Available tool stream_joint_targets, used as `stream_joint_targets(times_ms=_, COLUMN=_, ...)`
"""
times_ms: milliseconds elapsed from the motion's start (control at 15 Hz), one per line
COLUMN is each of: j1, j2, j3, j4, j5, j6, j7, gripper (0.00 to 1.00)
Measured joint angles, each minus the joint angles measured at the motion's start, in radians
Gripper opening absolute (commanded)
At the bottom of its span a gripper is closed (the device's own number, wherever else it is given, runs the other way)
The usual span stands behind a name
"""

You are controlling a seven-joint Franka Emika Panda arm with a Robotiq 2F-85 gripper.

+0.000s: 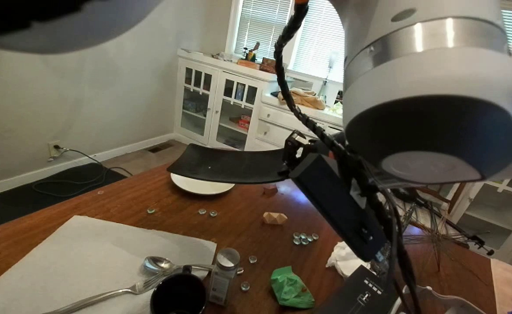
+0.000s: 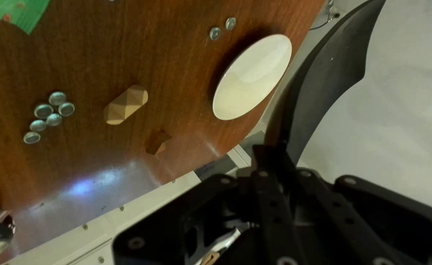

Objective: Put the glass marbles in the black mug cup

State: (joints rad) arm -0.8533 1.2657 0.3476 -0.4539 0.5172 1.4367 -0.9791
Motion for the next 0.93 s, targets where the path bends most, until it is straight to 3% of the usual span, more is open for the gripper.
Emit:
stream_joint_targets(times_ms=400, j1=0.001, j2=0.03, j3=-0.056, j4=0.0, j5=-0.042, j6=-0.112, j7=-0.005, gripper=0.02)
stream_joint_targets(times_ms=933, j1=0.039, j2=0.1, j3=-0.058, j4=0.0, j5=-0.052, j6=-0.184, j7=-0.024, gripper=0.02)
